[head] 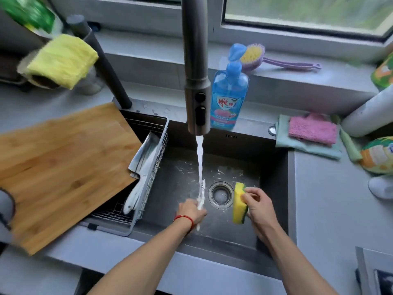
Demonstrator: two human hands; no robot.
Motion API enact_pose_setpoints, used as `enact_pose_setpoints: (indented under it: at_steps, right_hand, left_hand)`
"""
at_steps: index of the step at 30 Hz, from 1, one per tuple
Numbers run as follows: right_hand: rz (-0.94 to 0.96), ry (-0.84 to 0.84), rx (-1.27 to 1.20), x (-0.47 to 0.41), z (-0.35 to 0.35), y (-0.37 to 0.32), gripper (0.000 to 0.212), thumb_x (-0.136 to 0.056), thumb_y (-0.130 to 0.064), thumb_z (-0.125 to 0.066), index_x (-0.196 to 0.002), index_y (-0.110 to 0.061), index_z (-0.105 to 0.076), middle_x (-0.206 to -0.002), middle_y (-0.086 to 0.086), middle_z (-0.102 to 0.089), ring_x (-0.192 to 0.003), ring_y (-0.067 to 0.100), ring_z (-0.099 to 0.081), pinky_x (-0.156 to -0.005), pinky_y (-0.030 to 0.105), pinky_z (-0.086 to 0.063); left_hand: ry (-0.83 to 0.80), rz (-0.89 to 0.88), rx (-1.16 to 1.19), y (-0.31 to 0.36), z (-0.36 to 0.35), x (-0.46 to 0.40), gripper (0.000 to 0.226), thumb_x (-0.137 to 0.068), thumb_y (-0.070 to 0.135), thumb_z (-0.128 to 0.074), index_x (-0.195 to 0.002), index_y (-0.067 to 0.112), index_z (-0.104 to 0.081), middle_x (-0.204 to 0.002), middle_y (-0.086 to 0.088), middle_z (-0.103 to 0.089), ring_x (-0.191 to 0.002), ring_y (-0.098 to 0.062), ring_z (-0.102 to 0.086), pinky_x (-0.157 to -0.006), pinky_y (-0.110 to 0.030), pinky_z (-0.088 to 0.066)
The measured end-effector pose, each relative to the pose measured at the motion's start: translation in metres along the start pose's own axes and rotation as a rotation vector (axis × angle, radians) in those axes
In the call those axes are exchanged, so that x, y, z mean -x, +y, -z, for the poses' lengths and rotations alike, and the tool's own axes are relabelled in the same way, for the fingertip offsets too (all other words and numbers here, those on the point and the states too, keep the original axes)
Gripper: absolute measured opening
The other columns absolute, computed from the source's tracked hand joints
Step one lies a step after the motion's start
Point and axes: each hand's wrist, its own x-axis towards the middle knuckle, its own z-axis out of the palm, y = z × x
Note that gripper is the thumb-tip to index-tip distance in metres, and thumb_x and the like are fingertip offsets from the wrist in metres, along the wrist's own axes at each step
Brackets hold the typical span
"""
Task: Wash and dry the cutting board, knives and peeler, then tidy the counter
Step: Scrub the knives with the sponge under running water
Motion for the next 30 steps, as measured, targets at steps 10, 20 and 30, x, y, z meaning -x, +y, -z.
enact_pose_setpoints:
  at_steps: [10,20,30]
  right_hand:
    - [0.545,-0.152,0.75,0.023,-0.086,0.0,0.025,-0.09,-0.015,-0.072,-0.114,-0.013,-0.078,-0.14,0.002,-0.057,-0.134,0.015,-0.046,-0.11,0.016,-0.028]
    - [0.627,-0.151,0.798,0.007,-0.064,0.0,0.018,-0.096,-0.011,-0.067,-0.108,-0.003,-0.078,-0.139,0.014,-0.053,-0.133,0.028,-0.048,-0.112,0.022,-0.034]
    - [0.687,-0.126,0.779,-0.003,-0.061,-0.008,0.017,-0.093,-0.008,-0.07,-0.107,-0.001,-0.078,-0.135,0.016,-0.058,-0.131,0.03,-0.05,-0.109,0.021,-0.033]
  left_hand:
    - [0.085,-0.281,0.078,-0.009,0.061,0.048,0.04,-0.083,0.039,-0.07,-0.057,0.017,-0.05,-0.066,-0.005,-0.058,-0.075,-0.034,-0.059,-0.057,-0.032,-0.037]
    - [0.118,-0.353,0.059,-0.005,0.077,0.058,0.038,-0.077,0.029,-0.073,-0.05,0.014,-0.051,-0.052,0.002,-0.047,-0.056,-0.019,-0.045,-0.051,-0.031,-0.029]
    - [0.098,-0.353,0.06,0.003,0.091,0.054,0.027,-0.075,0.029,-0.076,-0.061,0.007,-0.07,-0.049,0.004,-0.053,-0.046,-0.009,-0.046,-0.045,-0.023,-0.034]
